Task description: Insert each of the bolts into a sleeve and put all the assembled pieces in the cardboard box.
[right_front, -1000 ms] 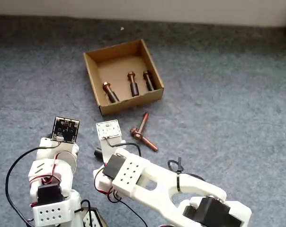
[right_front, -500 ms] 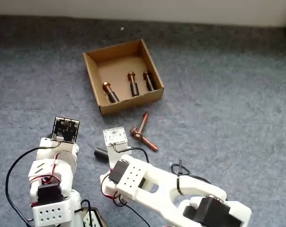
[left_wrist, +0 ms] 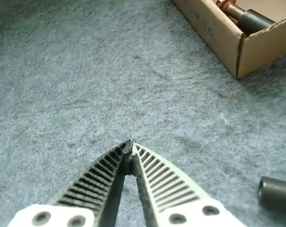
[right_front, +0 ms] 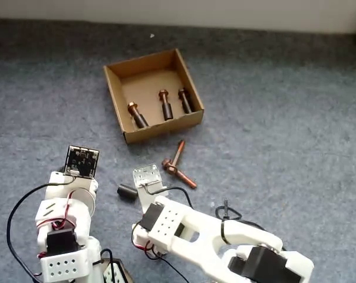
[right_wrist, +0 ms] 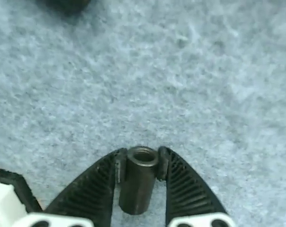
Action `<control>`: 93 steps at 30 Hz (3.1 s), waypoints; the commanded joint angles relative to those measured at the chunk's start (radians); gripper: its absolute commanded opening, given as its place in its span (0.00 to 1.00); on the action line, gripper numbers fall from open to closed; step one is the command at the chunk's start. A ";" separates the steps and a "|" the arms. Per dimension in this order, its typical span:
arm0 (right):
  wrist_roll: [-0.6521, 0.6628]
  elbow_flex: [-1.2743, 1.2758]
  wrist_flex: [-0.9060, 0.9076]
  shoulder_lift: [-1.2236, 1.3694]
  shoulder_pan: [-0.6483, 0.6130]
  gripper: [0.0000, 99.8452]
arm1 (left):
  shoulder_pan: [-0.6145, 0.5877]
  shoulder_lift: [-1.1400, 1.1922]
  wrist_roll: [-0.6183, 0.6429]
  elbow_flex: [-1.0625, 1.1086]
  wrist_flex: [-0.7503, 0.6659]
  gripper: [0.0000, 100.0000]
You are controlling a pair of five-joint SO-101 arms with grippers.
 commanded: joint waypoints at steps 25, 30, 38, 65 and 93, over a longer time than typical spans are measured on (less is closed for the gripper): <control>0.654 -0.012 -0.177 -0.002 0.435 0.15 | -0.007 -0.004 -0.006 -0.028 -0.018 0.01; 0.652 -0.005 -0.171 -0.002 0.437 0.14 | -0.005 -0.004 -0.006 -0.028 -0.018 0.01; 0.651 -0.002 -0.171 -0.002 0.440 0.14 | -0.005 -0.004 -0.006 -0.028 -0.018 0.01; 0.649 -0.010 0.062 -0.001 0.441 0.15 | -0.005 -0.004 -0.006 -0.025 -0.018 0.01; 0.651 -0.077 0.102 -0.453 0.674 0.00 | -0.002 -0.004 -0.006 -0.025 -0.014 0.01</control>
